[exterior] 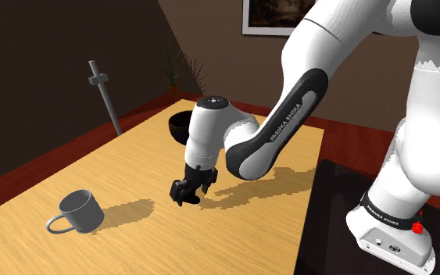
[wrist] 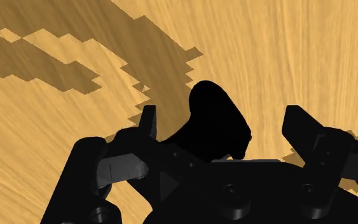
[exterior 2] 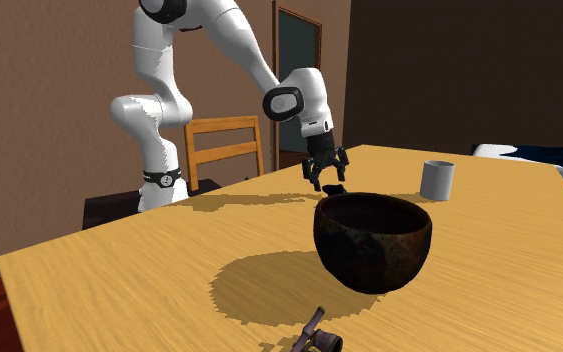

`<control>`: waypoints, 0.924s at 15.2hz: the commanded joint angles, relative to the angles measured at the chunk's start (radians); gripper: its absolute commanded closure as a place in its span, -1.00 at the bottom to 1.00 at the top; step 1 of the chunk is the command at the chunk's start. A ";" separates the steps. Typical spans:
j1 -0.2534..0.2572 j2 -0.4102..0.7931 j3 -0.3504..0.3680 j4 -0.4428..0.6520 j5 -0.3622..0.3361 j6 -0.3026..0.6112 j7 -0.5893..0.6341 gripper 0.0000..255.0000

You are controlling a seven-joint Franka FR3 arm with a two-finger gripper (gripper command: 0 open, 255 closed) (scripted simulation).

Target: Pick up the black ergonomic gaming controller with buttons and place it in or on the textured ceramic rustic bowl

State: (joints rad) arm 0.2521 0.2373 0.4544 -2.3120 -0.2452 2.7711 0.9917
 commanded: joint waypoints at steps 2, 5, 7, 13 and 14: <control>0.023 0.043 -0.029 0.013 -0.046 0.030 0.038 -1.00; 0.037 0.066 -0.046 0.022 -0.069 0.043 0.055 -1.00; 0.037 0.066 -0.046 0.022 -0.069 0.043 0.055 -1.00; 0.037 0.066 -0.045 0.022 -0.069 0.043 0.054 1.00; 0.036 0.065 -0.045 0.022 -0.067 0.042 0.053 1.00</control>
State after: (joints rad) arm 0.2860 0.2961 0.4075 -2.2908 -0.3125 2.8096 1.0453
